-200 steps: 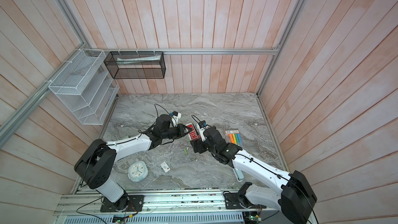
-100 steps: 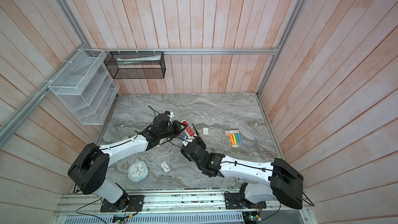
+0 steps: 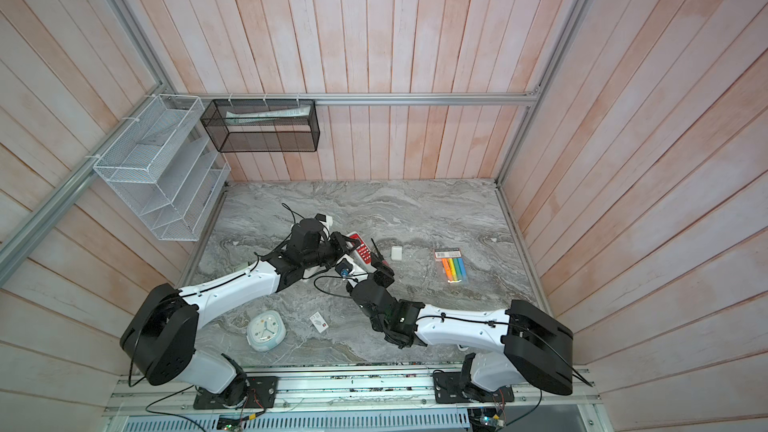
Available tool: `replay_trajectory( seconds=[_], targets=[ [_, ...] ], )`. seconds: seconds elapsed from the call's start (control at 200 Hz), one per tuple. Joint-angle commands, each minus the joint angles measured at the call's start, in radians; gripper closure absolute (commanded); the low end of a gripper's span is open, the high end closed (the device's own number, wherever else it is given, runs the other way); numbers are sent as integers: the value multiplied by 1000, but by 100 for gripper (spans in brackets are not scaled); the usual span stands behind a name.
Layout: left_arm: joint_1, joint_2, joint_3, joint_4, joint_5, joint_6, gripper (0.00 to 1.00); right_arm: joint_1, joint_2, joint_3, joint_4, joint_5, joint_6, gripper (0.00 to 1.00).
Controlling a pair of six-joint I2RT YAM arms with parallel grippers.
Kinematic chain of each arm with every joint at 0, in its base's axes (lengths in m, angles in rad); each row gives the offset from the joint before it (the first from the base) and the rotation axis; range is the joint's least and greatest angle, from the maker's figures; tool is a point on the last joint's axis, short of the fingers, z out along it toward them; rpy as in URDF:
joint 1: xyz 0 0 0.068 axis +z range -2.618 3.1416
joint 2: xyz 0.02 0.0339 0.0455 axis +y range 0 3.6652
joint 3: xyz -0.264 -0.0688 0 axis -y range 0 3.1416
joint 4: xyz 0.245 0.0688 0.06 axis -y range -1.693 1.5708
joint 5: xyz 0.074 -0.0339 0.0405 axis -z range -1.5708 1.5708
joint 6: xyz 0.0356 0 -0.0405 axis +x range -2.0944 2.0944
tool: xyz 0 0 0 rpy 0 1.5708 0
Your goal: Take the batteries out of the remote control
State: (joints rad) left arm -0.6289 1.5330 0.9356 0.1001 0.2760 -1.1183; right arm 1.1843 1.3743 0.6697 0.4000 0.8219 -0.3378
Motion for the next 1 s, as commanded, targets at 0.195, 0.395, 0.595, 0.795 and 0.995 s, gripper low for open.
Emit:
replay_trajectory(
  seconds=[0.195,0.395,0.595,0.795,0.995],
  targets=[
    [-3,-36,13,-3,50,29,100,6,97,-22,162,68,-155,29],
    [-3,-46,11,-13,60,35,100,3,146,-31,262,117,-232,31],
    [-3,-48,9,-13,75,35,100,-4,151,-43,318,118,-279,46],
    [-2,-46,4,-6,84,34,100,-9,152,-51,321,111,-292,65],
    [-2,-48,2,-2,89,34,100,-14,166,-50,320,119,-306,80]
  ],
)
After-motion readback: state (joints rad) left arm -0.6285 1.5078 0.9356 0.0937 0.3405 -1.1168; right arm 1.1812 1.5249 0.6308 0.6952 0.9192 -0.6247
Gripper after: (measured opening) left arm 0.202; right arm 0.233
